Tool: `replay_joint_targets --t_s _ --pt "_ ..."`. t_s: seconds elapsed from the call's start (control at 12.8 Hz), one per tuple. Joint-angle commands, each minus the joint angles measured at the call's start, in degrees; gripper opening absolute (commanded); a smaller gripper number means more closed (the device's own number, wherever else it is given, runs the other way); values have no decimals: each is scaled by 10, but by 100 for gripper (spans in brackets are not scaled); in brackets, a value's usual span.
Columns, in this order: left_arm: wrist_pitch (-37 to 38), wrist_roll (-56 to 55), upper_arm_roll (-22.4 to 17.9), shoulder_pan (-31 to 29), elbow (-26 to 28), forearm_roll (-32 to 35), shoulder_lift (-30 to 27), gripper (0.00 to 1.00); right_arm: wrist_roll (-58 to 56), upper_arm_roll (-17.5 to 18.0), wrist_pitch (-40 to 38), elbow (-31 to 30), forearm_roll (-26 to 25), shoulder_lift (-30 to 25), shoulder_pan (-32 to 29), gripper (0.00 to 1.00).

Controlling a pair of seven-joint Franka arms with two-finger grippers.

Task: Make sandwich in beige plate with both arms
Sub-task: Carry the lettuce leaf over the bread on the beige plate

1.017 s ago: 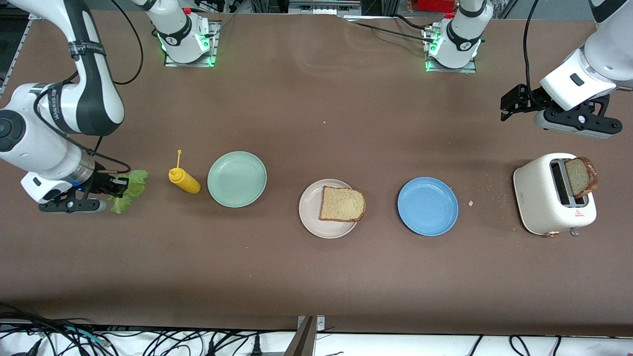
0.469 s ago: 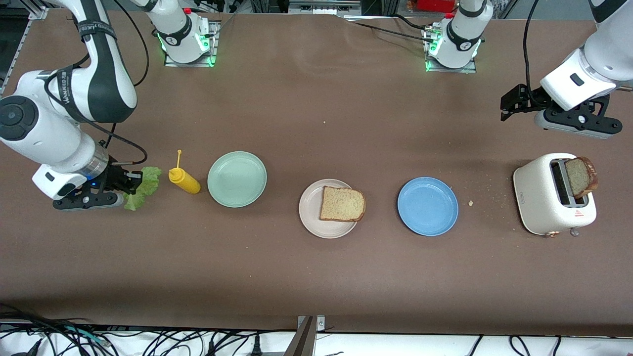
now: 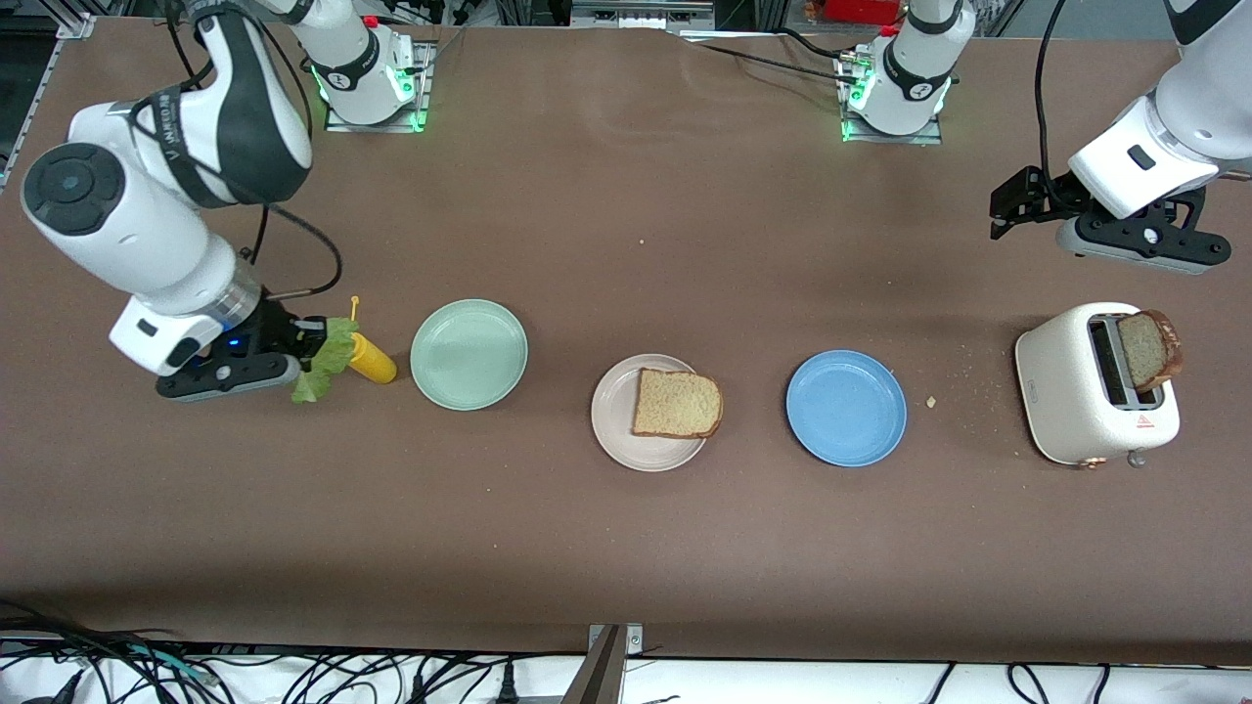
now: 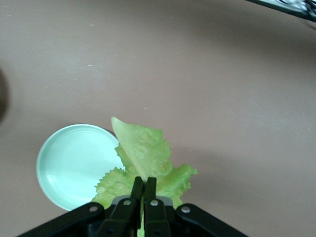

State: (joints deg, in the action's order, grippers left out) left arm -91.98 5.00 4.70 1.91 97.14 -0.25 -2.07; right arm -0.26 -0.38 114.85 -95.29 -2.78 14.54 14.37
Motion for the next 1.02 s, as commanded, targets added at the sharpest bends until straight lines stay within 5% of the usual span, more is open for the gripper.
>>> replay_joint_targets --t_s 0.0,0.94 --pt "4 -4 1 2 5 17 -9 100 1 3 -12 6 26 -1 28 0" --pt "4 -4 1 2 5 17 -9 100 2 4 46 111 108 137 174 0"
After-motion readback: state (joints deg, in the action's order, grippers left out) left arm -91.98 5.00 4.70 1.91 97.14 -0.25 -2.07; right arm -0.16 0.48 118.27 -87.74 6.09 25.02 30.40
